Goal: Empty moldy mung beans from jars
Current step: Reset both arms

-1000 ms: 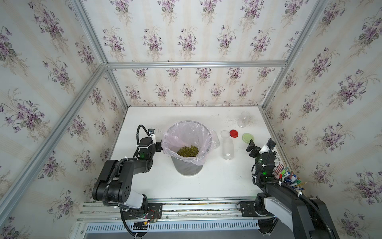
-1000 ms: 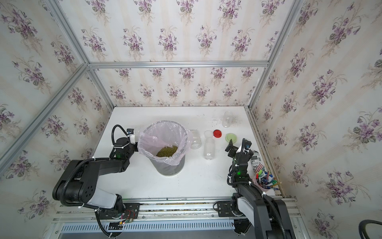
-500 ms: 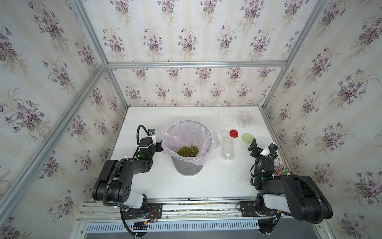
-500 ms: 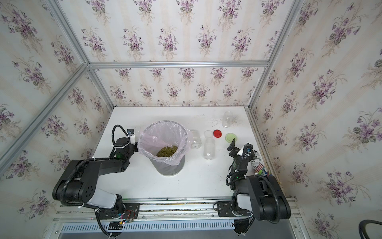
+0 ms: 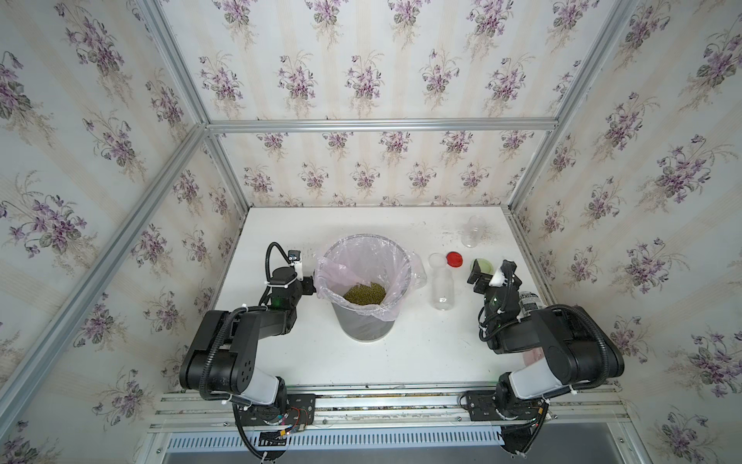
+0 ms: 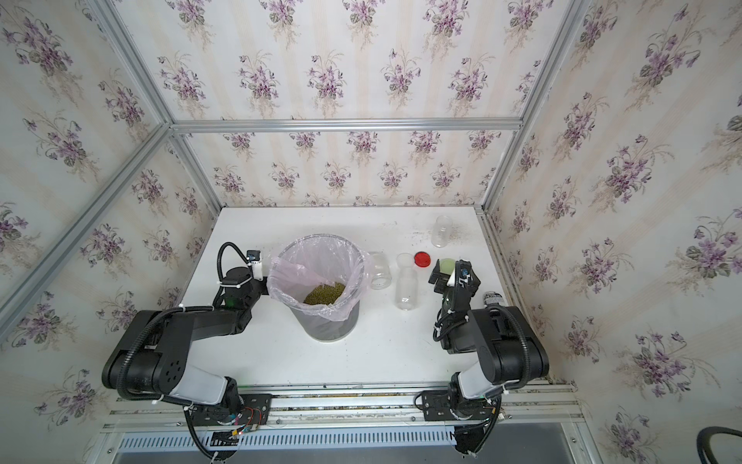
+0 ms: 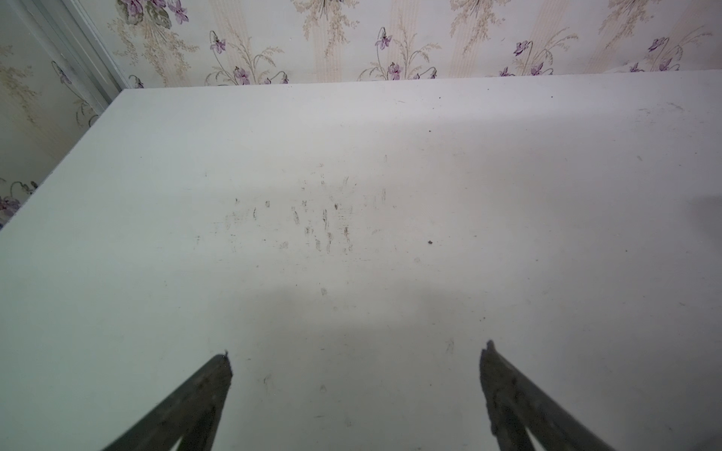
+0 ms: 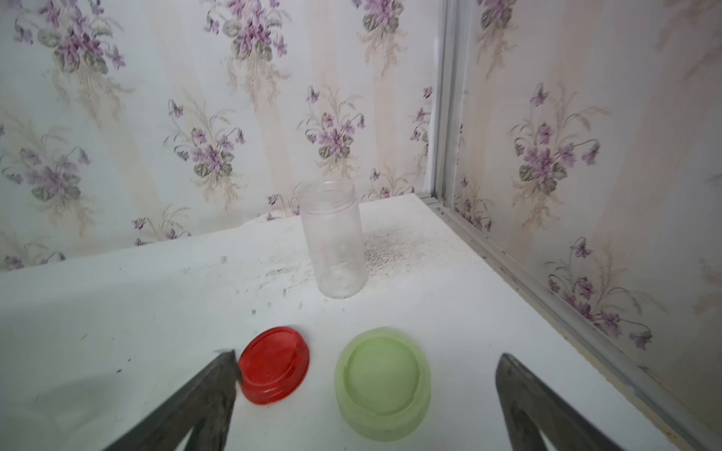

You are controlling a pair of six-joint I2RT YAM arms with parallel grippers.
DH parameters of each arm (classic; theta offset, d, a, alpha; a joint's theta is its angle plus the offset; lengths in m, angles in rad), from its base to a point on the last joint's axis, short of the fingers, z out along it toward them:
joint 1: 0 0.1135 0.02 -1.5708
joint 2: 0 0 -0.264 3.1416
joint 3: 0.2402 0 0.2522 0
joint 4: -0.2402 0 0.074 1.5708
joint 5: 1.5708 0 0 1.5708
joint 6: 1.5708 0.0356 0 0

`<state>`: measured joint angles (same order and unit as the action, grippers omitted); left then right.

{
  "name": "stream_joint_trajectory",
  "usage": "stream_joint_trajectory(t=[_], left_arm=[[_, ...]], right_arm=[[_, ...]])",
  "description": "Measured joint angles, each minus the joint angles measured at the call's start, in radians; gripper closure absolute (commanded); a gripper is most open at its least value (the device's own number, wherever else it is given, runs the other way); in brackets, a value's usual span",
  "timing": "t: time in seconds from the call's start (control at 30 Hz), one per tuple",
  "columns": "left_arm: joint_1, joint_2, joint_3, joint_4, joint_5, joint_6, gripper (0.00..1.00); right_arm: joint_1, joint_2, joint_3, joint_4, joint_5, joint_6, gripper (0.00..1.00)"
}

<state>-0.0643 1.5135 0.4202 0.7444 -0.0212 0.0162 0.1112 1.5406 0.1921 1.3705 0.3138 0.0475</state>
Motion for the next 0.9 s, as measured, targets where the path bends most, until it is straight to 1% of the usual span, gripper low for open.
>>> stream_joint_trajectory(t=[0.2, 0.9], left_arm=[[0.000, 0.000, 0.000, 0.000, 0.000, 0.000, 0.00], [0.000, 0.000, 0.000, 0.000, 0.000, 0.000, 0.00]], right_arm=[[-0.012, 0.000, 0.013, -0.067, -0.016, -0.003, 0.00], [-0.013, -0.002, 0.011, -0.090, -0.034, -0.003, 0.00]])
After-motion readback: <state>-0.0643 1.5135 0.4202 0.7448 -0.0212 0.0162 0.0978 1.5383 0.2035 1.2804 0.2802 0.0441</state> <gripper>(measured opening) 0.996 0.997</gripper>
